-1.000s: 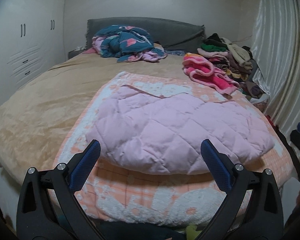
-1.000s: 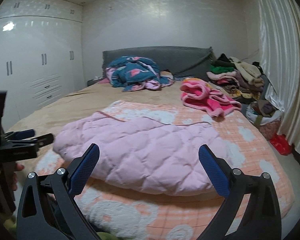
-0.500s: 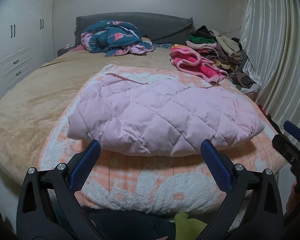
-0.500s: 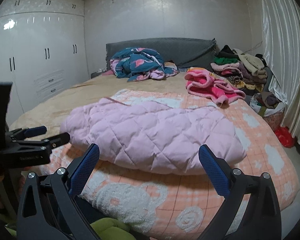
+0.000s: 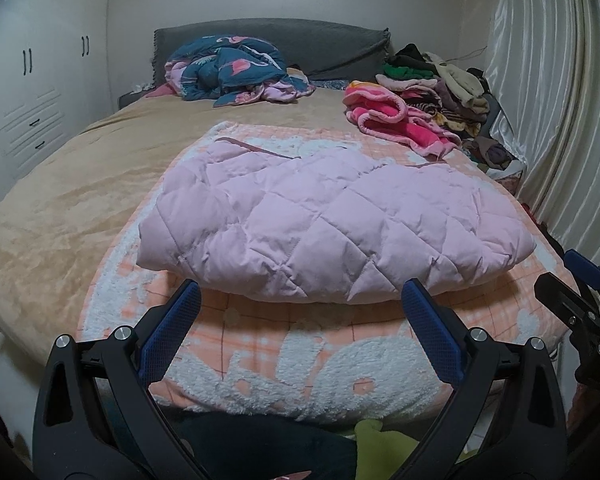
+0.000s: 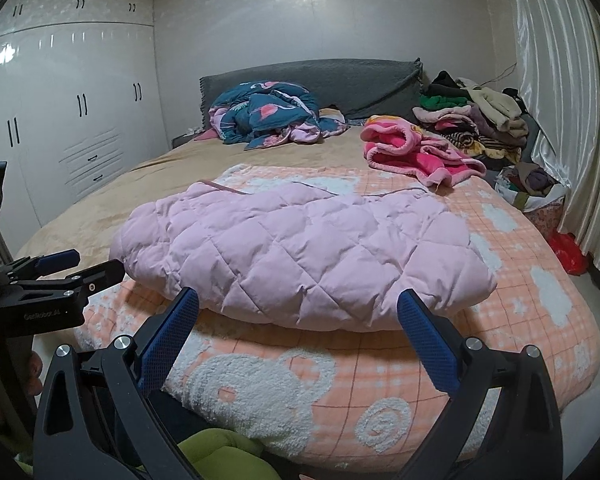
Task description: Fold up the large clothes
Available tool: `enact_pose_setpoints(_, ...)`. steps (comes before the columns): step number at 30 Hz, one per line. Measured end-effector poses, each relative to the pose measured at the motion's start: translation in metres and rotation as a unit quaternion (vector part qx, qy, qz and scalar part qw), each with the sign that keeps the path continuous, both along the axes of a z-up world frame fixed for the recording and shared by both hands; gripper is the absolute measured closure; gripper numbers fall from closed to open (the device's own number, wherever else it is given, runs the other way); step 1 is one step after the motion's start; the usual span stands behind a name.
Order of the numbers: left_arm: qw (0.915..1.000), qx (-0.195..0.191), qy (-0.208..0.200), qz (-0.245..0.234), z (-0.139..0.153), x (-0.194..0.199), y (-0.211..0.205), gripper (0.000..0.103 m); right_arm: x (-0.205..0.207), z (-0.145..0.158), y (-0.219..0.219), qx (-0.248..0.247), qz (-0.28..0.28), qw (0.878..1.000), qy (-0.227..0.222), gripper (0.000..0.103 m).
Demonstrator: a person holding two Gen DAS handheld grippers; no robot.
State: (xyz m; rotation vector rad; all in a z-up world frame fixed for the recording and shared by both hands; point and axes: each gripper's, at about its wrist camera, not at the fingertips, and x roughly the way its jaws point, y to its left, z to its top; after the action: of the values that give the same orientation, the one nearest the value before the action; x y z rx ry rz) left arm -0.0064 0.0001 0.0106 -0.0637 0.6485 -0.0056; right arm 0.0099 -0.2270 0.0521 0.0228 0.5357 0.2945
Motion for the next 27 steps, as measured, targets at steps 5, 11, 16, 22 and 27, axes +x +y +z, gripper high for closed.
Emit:
enact_pose_setpoints(5, 1.0, -0.002, 0.001, 0.001, 0.0003, 0.0001, 0.0, 0.009, 0.0006, 0.0001, -0.0001, -0.001, 0.001, 1.0, 0.0, 0.004)
enact_pose_setpoints(11, 1.0, -0.002, -0.001, 0.001, 0.0006, -0.0005, 0.0002, 0.009, 0.0005, -0.0005, 0.0001, 0.0, 0.001, 1.0, 0.001, 0.004)
enact_pose_setpoints(16, 1.0, -0.001, -0.002, 0.003, 0.0017, -0.0011, -0.0005, 0.009, 0.0002, -0.0003, 0.0001, -0.001, 0.002, 1.0, 0.003, 0.004)
enact_pose_setpoints(22, 1.0, -0.001, -0.002, 0.004, 0.0022, -0.0019, -0.0003, 0.009, 0.0, -0.0008, 0.0009, -0.002, 0.003, 1.0, 0.005, 0.004)
enact_pose_setpoints(27, 1.0, -0.002, -0.001, 0.003, 0.0022, -0.0021, -0.0001, 0.009, 0.0, -0.001, 0.0017, -0.002, 0.003, 1.0, 0.005, 0.004)
